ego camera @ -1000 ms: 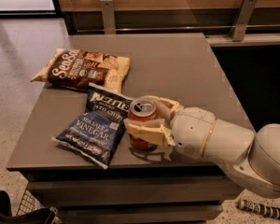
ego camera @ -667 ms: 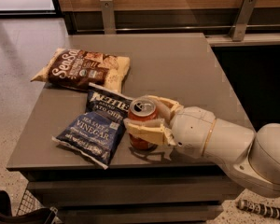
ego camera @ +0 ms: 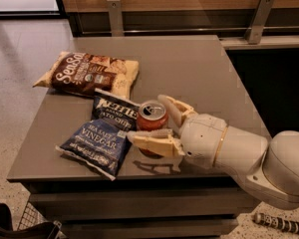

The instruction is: Move coke can near blue chip bag

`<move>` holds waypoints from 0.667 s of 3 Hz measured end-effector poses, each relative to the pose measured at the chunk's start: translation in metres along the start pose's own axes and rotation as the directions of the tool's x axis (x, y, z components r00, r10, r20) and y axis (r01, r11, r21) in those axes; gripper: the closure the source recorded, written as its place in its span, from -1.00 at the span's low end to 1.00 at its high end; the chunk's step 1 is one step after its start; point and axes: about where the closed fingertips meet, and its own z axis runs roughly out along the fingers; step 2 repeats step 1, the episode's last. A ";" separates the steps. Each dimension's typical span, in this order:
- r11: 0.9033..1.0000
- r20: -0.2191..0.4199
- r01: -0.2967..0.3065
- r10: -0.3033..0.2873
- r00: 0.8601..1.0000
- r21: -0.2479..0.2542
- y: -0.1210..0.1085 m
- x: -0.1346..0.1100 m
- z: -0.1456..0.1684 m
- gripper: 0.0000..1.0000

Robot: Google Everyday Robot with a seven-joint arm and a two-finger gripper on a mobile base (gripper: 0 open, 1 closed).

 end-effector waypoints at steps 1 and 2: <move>1.000 0.000 0.001 -0.001 1.000 -0.001 0.000 0.000 0.000 -1.00; 1.000 0.000 0.001 -0.001 1.000 -0.001 0.000 0.000 0.000 -1.00</move>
Offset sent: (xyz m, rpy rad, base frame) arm 0.0000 0.0000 0.0000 0.0000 0.0000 0.0000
